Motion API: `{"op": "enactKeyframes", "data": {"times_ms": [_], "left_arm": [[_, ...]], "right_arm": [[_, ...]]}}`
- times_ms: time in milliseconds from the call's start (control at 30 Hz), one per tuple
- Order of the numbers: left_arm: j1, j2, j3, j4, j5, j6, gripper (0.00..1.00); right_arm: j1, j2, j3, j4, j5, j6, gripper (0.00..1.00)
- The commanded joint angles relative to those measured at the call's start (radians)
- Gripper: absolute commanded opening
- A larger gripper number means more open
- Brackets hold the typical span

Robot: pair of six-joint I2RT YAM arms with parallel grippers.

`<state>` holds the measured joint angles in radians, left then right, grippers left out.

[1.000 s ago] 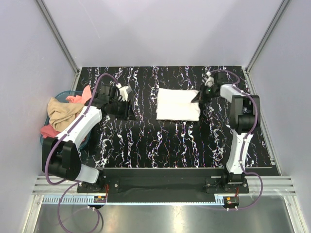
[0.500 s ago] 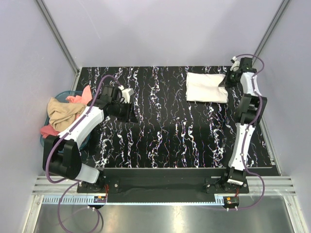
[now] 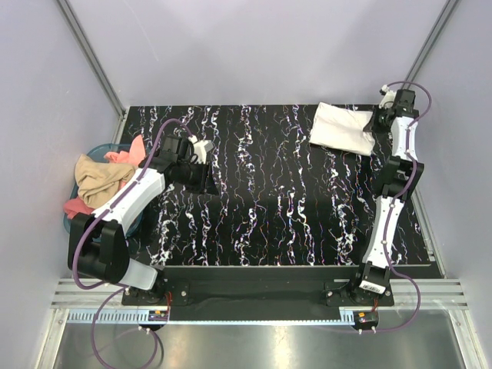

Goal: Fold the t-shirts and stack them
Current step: Neatly place the folded tshirt to the corner

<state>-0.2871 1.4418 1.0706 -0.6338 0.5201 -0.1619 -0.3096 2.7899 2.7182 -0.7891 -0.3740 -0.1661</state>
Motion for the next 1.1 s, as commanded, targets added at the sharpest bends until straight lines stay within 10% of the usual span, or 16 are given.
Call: {"op": "enactKeyframes", "data": {"times_ms": [0,133,433,533,767,967,1067], "left_arm": [[-0.004,0.003,0.006,0.031,0.031,0.018,0.29],[-0.004,0.012,0.006,0.031,0.031,0.019,0.29],[-0.017,-0.017,0.008,0.031,0.029,0.021,0.30],[-0.017,-0.043,0.009,0.031,0.035,0.018,0.30],[-0.020,-0.098,0.009,0.042,0.057,0.007,0.30],[-0.020,-0.124,0.006,0.046,0.060,0.005,0.30],[-0.020,-0.124,0.012,0.045,0.061,0.005,0.30]], "right_arm": [[0.000,0.005,0.107,0.054,0.044,-0.088,0.00],[-0.003,0.022,0.109,0.126,0.073,-0.108,0.02],[-0.003,-0.182,-0.014,0.146,0.200,-0.014,0.75],[-0.002,-0.308,-0.139,0.145,0.283,0.084,0.76],[0.127,-0.501,-0.463,0.156,0.368,0.252,0.65],[0.272,-0.466,-0.483,0.156,0.348,0.284,0.12],[0.303,-0.396,-0.434,0.159,0.336,0.281,0.06]]}}
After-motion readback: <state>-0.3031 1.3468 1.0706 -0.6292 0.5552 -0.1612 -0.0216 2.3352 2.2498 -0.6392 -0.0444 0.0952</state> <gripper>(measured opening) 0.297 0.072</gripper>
